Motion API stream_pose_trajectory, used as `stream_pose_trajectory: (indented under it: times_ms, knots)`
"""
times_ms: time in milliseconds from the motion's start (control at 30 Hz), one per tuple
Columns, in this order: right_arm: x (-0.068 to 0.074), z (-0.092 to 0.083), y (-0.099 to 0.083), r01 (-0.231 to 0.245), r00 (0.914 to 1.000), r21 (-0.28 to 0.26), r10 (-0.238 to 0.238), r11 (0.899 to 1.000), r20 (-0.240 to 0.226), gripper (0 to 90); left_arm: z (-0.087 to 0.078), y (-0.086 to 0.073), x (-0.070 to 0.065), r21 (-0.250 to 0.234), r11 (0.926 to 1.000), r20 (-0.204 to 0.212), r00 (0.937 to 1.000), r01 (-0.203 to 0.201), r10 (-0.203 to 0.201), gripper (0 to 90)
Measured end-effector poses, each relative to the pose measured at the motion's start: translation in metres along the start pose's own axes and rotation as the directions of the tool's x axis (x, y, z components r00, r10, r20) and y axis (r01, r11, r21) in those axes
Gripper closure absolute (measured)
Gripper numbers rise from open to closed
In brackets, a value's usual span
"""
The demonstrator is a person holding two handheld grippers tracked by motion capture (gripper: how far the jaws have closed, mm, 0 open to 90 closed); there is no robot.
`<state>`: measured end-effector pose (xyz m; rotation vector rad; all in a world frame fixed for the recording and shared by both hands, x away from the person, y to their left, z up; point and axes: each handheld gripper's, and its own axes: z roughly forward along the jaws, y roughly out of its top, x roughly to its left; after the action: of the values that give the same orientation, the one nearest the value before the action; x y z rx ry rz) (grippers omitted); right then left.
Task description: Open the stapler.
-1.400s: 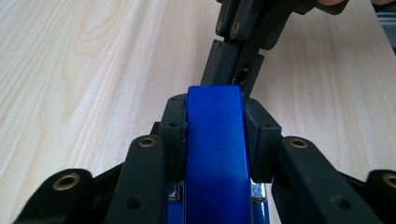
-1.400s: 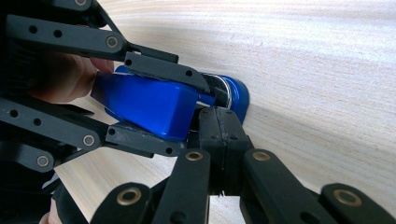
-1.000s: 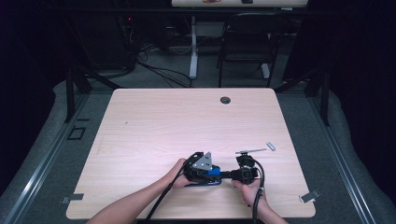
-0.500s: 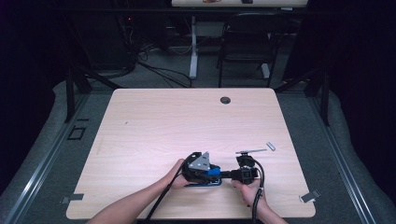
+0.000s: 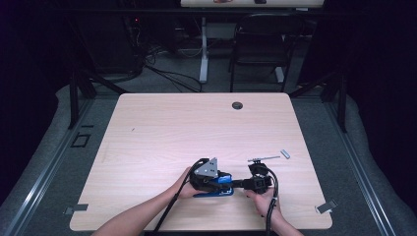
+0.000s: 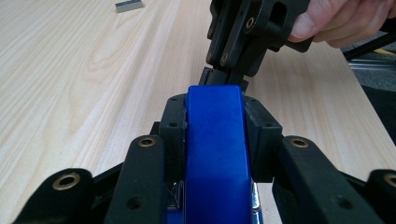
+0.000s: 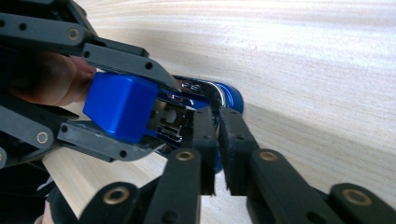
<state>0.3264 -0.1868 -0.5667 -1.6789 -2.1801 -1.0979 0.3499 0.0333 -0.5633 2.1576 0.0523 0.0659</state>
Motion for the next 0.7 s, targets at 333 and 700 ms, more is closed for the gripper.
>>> stream_pose_trajectory:
  times_ms: [333, 700]
  knots:
    - [0.004, -0.010, 0.005, 0.038, 0.9993, -0.043, -0.038, 0.998, -0.004, 77.5, -0.007, 0.003, 0.000, -0.014, 0.9999, -0.006, 0.9999, -0.009, 0.009, 65.4]
    - [0.015, -0.011, 0.007, 0.091, 0.9958, -0.053, -0.092, 0.994, -0.005, 74.8, -0.011, 0.005, -0.001, -0.019, 0.9997, -0.014, 0.9997, -0.018, 0.017, 65.4]
